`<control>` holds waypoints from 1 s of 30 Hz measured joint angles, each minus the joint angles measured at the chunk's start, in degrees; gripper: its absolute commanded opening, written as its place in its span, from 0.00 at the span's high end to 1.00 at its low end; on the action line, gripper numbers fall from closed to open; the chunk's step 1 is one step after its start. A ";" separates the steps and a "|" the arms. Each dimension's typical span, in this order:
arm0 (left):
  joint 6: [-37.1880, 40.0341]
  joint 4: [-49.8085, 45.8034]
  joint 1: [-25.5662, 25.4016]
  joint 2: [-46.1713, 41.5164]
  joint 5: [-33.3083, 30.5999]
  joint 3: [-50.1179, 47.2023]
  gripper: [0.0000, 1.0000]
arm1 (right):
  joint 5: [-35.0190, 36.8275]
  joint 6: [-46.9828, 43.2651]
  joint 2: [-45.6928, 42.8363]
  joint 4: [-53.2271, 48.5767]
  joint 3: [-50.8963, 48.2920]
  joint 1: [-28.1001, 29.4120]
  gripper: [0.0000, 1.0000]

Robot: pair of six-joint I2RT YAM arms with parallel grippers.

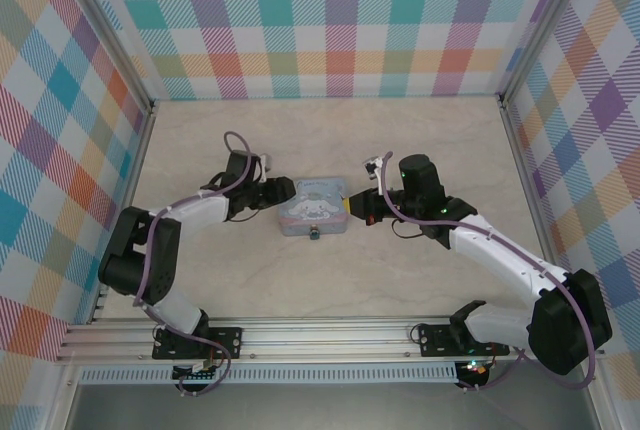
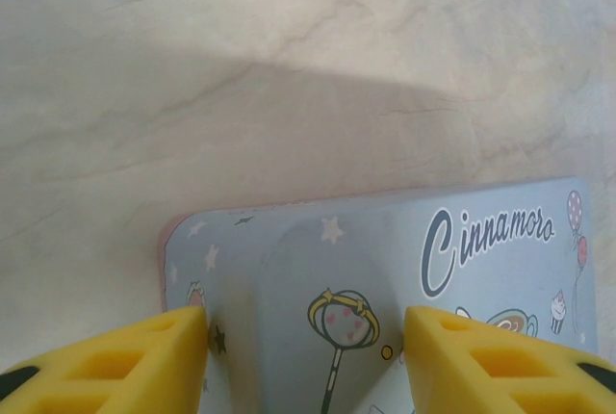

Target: Unlock a padlock with a key

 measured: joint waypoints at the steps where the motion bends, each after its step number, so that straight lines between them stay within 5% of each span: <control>1: 0.90 -0.52 -0.31 0.98 0.46 1.27 0.46 | 0.00 0.00 0.00 0.00 -0.07 0.00 1.00; 9: 5.95 -3.72 -1.92 8.70 3.30 10.91 0.40 | 0.04 0.04 0.00 -0.87 -0.44 0.00 1.00; 18: 9.66 -8.81 -2.10 9.88 0.31 17.51 0.14 | 0.87 0.04 0.00 -1.88 -0.46 0.00 0.99; 26: 10.16 -6.27 -2.64 -9.66 -4.09 3.85 0.10 | 0.90 0.11 -0.02 -1.27 -1.16 0.00 0.99; 30: 9.49 -3.28 -6.82 -21.03 -4.79 -6.88 0.09 | 0.85 0.22 0.00 -0.33 -1.77 0.00 0.99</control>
